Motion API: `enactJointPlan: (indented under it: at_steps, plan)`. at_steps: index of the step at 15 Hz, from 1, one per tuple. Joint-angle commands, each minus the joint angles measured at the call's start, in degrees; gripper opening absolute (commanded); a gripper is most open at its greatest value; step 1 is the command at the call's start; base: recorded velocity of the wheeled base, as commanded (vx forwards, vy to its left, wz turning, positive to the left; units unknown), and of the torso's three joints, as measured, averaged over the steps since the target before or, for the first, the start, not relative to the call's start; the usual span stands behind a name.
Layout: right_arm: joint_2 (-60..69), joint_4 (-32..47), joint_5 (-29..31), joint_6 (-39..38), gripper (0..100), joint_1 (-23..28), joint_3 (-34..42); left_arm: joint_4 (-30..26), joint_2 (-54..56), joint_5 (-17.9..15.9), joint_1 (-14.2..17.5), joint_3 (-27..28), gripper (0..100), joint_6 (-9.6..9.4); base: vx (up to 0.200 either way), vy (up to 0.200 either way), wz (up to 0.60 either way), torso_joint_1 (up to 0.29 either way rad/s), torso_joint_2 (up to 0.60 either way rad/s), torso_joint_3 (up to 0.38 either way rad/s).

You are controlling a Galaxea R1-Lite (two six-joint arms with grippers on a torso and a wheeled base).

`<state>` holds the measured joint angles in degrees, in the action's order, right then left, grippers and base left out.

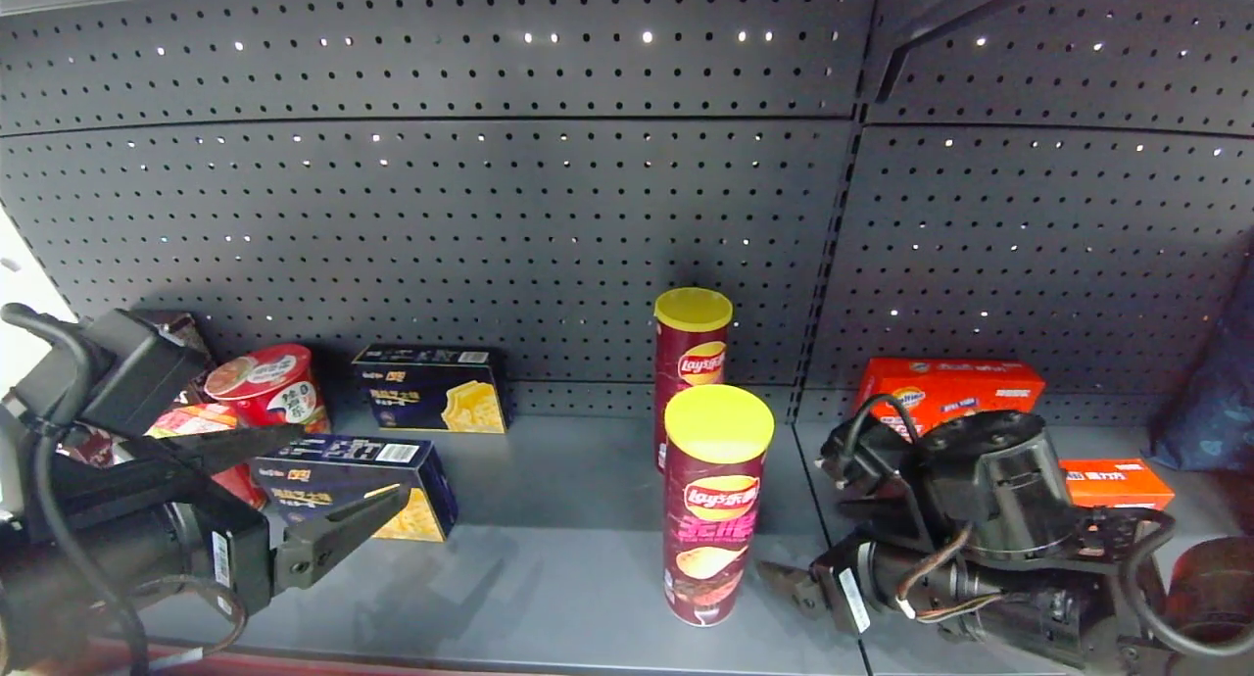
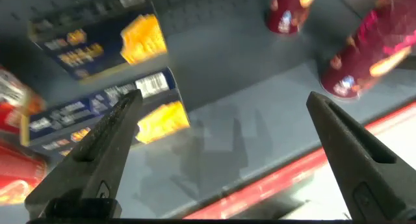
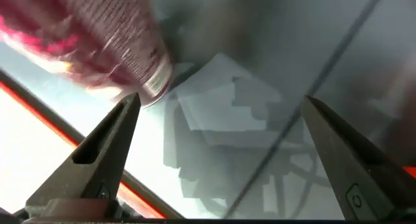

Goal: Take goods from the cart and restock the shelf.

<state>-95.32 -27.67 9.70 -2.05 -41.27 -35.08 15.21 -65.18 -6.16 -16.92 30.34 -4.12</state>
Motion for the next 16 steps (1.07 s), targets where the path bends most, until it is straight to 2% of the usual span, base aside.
enactJointPlan:
  at_steps: [1, 2, 3, 4, 6, 7, 8, 9, 10, 11, 12, 13, 14, 15, 16]
  plan:
    - [13.93, 0.34, 5.24, -3.75, 100, 3.38, 4.32, 5.35, 11.39, 3.87, 0.75, -12.68, 100, -0.98, 0.0, 0.0, 0.0, 0.0, 0.0, 0.0]
    - [20.52, 0.78, 6.03, -4.1, 100, 7.87, 7.49, 8.78, 20.53, 5.89, 0.92, -21.2, 100, -2.21, 0.0, 0.0, 0.0, 0.0, 0.0, 0.0]
    - [27.73, 2.1, 7.7, -3.93, 100, 13.76, 11.62, 9.22, 31.17, 11.69, 1.63, -26.91, 100, -4.05, 0.0, 0.0, 0.0, 0.0, 0.0, 0.0]
    - [34.5, 3.77, 9.19, -4.1, 100, 18.77, 16.1, 7.02, 41.98, 18.2, 2.51, -30.34, 100, -4.58, 0.0, 0.0, 0.0, 0.0, 0.0, 0.0]
    - [49.0, 4.56, 10.69, -2.08, 100, 25.44, 27.7, -10.91, 61.32, 22.5, 4.53, -29.99, 100, -4.49, 0.0, 0.0, 0.0, 0.0, 0.0, 0.0]
    - [54.45, 4.21, 12.62, -0.41, 100, 26.94, 31.39, -7.92, 58.68, 26.02, 4.35, -30.34, 100, -4.49, 0.0, 0.0, 0.0, 0.0, 0.0, 0.0]
    - [61.83, 4.12, 13.76, 0.11, 100, 26.85, 34.47, -6.42, 59.38, 24.17, 4.35, -30.34, 100, -4.76, 0.0, 0.0, 0.0, 0.0, 0.0, 0.0]
    - [67.81, 5.7, 12.8, 0.2, 100, 26.59, 34.91, -10.29, 59.65, 20.13, 4.35, -30.34, 100, -3.79, 0.0, 0.0, 0.0, 0.0, 0.0, 0.0]
    - [74.93, 9.66, 10.86, 0.73, 100, 25.8, 35.0, -12.67, 59.65, 17.41, 4.35, -30.25, 100, -1.77, 0.0, 0.0, 0.0, 0.0, 0.0, 0.0]
    - [88.29, 22.4, 6.91, 3.45, 100, 24.83, 35.0, -12.14, 59.56, 14.77, 4.09, -30.25, 100, -1.07, 0.0, 0.0, 0.0, 0.0, 0.0, 0.0]
    - [95.23, 29.69, 4.62, 6.18, 100, 24.21, 33.41, -12.14, 59.56, 12.48, 4.09, -30.25, 100, -1.15, 0.0, 0.0, 0.0, 0.0, 0.0, 0.0]
    - [95.32, 31.72, 3.04, 7.06, 100, 23.34, 31.57, -12.14, 59.56, 6.16, 4.09, -30.17, 100, -0.01, 0.0, 0.0, 0.0, 0.0, 0.0, 0.0]
    - [95.32, 29.52, 3.48, 6.79, 100, 23.34, 32.71, -12.23, 59.56, 2.9, 4.09, -30.17, 100, 2.54, 0.0, 0.0, 0.0, 0.0, 0.0, 0.0]
    - [95.32, 26.18, 3.74, 7.15, 100, 23.34, 33.85, -12.05, 59.47, 1.15, 4.09, -30.25, 100, 3.94, 0.0, 0.0, 0.0, 0.0, 0.0, 0.0]
    - [95.32, 25.56, 3.83, 7.32, 100, 23.34, 34.29, -11.96, 59.56, 0.71, 4.09, -30.34, 100, 4.03, 0.0, 0.0, 0.0, 0.0, 0.0, 0.0]
